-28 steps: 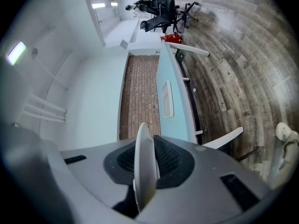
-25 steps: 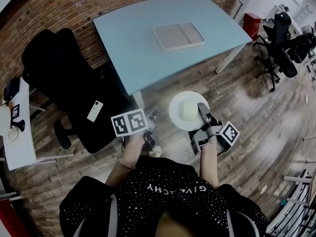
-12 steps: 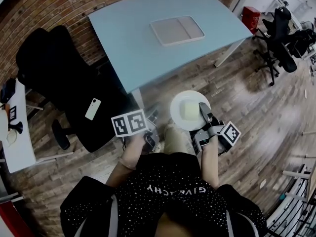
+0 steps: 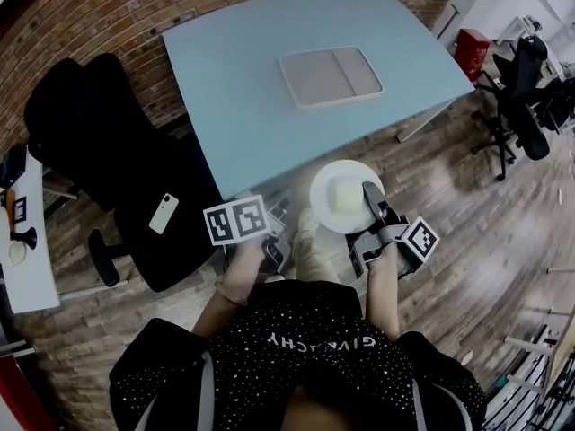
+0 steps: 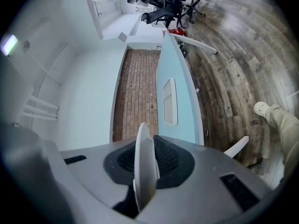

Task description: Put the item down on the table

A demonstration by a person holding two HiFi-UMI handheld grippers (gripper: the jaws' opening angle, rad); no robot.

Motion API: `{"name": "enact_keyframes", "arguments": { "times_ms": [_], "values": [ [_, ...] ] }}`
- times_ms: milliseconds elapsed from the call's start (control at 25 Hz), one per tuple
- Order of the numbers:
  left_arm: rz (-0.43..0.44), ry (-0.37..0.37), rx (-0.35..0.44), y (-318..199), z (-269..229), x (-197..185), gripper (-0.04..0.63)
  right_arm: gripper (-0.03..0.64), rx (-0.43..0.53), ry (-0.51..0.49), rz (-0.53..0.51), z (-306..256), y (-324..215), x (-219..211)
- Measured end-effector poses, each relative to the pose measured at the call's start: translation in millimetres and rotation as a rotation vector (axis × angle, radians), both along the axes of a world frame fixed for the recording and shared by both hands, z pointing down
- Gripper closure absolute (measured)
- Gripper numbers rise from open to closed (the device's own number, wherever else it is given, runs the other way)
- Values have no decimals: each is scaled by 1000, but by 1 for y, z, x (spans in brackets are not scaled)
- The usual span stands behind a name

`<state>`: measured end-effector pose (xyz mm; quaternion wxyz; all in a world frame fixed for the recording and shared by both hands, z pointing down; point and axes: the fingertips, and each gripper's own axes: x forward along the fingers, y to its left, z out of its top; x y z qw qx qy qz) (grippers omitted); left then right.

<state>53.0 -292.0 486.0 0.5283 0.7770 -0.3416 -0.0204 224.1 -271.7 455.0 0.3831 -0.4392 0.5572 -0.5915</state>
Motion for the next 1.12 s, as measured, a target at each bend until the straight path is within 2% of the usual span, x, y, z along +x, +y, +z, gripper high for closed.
{"name": "enact_keyframes", "arguments": {
  "times_ms": [320, 680, 880, 1120],
  "values": [
    [-44, 20, 36, -118, -22, 41, 584, 574, 29, 2, -41, -22, -120, 40],
    [-89, 27, 52, -223, -22, 84, 584, 574, 46, 5, -94, -22, -233, 80],
    [-124, 37, 40, -256, -16, 94, 584, 574, 31, -2, -138, -16, -270, 86],
    [-158, 36, 10, -274, -4, 102, 584, 574, -5, -5, -179, -1, -297, 90]
  ]
}}
